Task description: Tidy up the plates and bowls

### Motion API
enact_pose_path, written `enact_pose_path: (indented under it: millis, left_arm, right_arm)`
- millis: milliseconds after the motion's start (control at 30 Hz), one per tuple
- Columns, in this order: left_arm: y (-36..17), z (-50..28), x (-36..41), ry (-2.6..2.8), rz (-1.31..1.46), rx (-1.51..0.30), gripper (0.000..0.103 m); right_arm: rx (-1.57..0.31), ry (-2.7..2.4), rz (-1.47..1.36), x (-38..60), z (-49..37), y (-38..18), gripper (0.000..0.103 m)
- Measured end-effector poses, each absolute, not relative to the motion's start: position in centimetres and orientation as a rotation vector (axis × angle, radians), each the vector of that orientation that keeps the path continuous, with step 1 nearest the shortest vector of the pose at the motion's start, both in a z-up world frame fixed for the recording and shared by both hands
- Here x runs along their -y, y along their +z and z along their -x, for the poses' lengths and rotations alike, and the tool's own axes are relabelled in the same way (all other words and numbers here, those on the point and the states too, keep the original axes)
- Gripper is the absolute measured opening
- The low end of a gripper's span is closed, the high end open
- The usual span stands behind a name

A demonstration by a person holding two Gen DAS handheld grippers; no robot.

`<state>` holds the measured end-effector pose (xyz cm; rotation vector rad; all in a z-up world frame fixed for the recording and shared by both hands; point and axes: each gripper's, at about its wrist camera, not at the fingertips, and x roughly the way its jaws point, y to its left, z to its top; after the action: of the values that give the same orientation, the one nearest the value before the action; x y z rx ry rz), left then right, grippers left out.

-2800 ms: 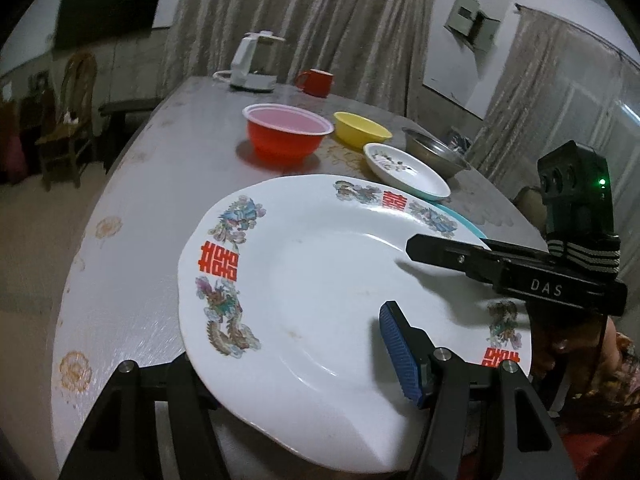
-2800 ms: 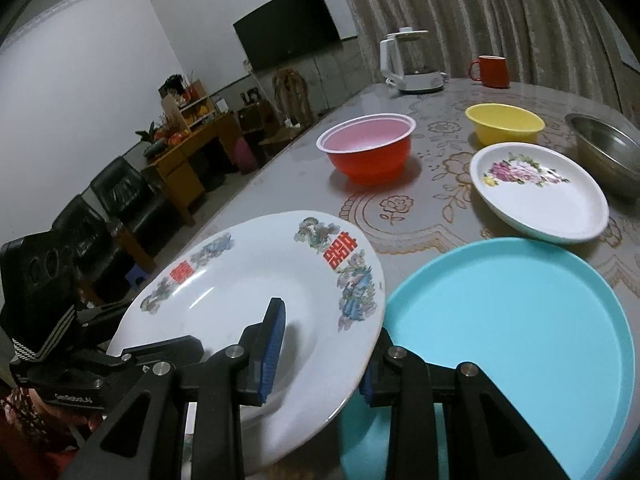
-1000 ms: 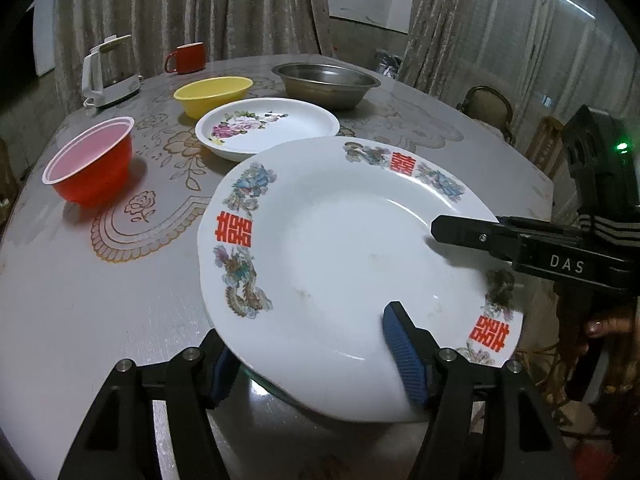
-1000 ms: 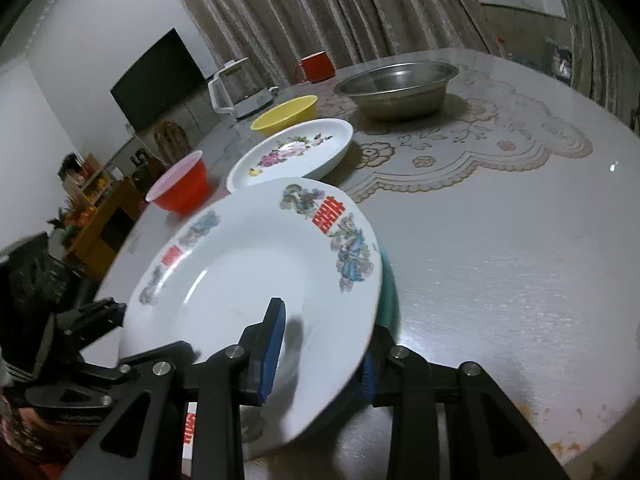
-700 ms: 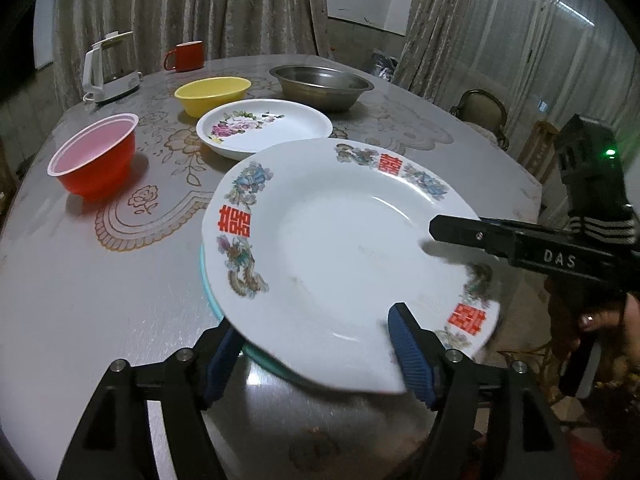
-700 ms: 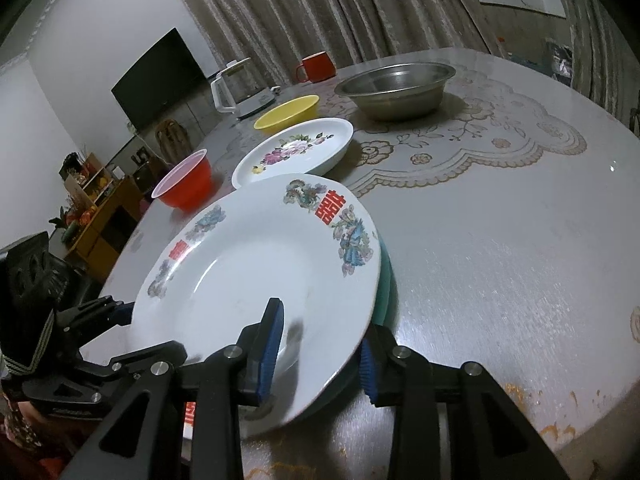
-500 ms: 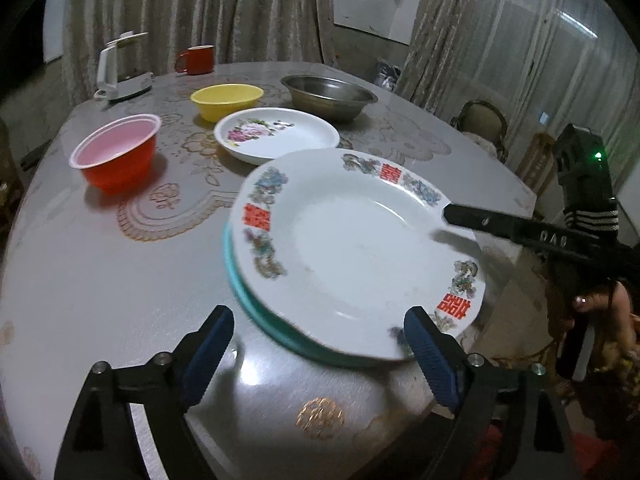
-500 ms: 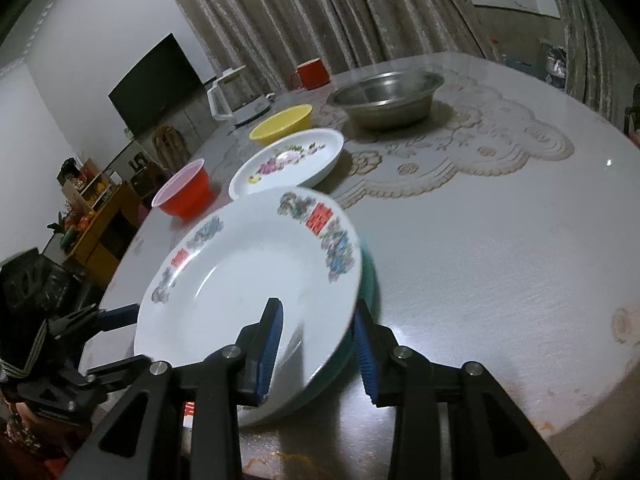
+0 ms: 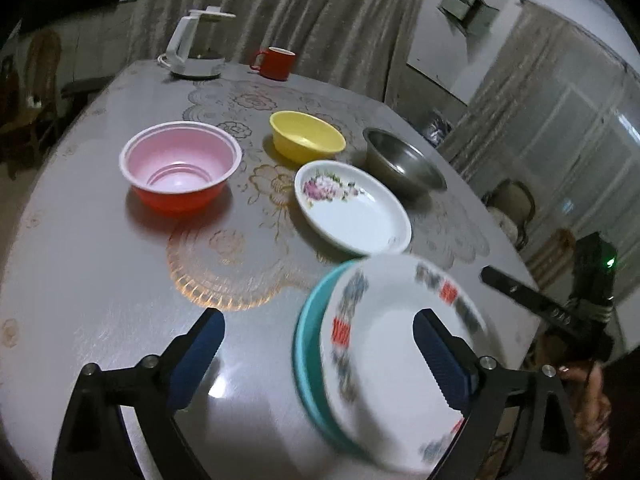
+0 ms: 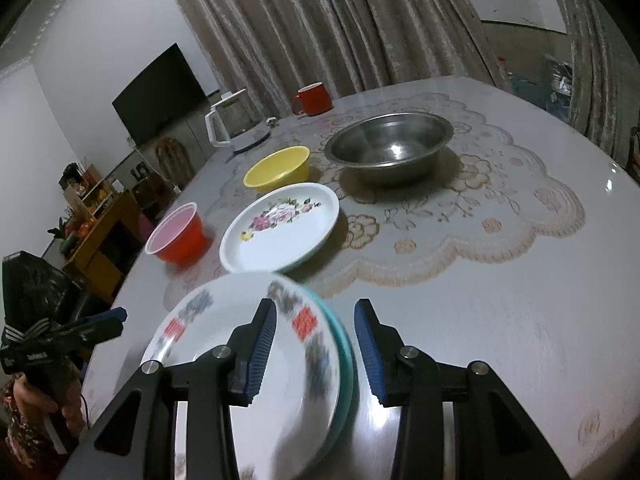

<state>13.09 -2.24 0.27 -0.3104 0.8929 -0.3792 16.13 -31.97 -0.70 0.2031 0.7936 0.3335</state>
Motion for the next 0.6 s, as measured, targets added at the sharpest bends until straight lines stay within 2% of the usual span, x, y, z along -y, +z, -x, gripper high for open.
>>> enact_pose_path:
  millis: [133, 467, 600]
  left_arm:
    - [0.6, -15.7, 3.5, -0.394, 0.309, -0.898, 0.088]
    - [-0.4, -21.0, 6.2, -0.371, 0.240, -0.945, 0.087]
    - [-1.4, -22.8, 6.8, -0.376, 0.224, -0.989, 0.077]
  right_arm:
    - [-0.852, 0.360, -0.251, 32.3, -19.6, -1.4, 0.041]
    - [-0.946, 0.395, -0.336, 32.9, -25.1, -3.8, 0.041]
    - [-0.958, 0.415, -0.325, 32.2, -26.4, -4.0, 0.040]
